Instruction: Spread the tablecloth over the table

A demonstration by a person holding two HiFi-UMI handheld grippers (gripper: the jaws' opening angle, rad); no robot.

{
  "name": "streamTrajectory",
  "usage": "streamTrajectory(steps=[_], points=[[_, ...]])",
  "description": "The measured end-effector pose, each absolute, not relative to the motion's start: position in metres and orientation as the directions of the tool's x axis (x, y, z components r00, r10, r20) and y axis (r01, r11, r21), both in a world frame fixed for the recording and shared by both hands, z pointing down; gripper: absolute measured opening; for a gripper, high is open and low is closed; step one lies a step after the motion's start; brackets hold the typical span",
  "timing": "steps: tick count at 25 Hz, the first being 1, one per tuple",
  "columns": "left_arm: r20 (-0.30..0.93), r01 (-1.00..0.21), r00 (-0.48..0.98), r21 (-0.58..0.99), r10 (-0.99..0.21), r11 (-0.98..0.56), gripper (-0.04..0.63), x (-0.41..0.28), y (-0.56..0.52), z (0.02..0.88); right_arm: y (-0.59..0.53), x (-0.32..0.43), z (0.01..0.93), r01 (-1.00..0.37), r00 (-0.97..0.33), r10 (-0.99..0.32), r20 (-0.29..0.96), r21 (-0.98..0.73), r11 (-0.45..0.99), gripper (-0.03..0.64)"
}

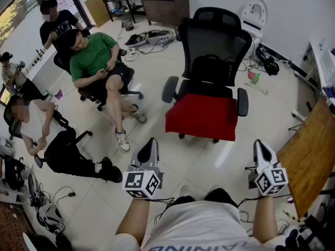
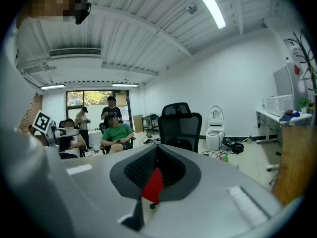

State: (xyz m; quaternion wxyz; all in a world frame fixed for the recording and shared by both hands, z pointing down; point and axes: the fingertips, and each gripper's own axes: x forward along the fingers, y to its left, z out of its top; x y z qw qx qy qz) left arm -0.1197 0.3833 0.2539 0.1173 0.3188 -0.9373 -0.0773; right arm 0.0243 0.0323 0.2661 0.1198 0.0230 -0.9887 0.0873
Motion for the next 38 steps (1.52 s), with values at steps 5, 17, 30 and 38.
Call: streamTrajectory(steps=[5, 17, 30, 38], points=[[0.187, -0.577, -0.765, 0.227, -0.616, 0.785, 0.006, -0.146, 0.38, 0.275, 0.025, 0.0, 0.289, -0.089, -0.964, -0.042, 0.262, -0.17, 0.981, 0.008], [0.285, -0.579, -0.74, 0.19, -0.609, 0.793, 0.006, -0.218, 0.31, 0.311, -0.036, -0.06, 0.349, -0.09, -0.938, -0.009, 0.346, -0.22, 0.971, 0.008], [0.46, -0.515, -0.707, 0.186, -0.538, 0.836, 0.006, -0.291, 0.262, 0.488, -0.094, -0.109, 0.535, -0.172, -0.864, -0.016, 0.503, -0.265, 0.949, 0.009], [0.542, -0.514, -0.644, 0.215, -0.54, 0.83, 0.008, -0.306, 0.278, 0.621, -0.093, -0.113, 0.639, -0.252, -0.835, -0.066, 0.546, -0.274, 0.928, 0.009]])
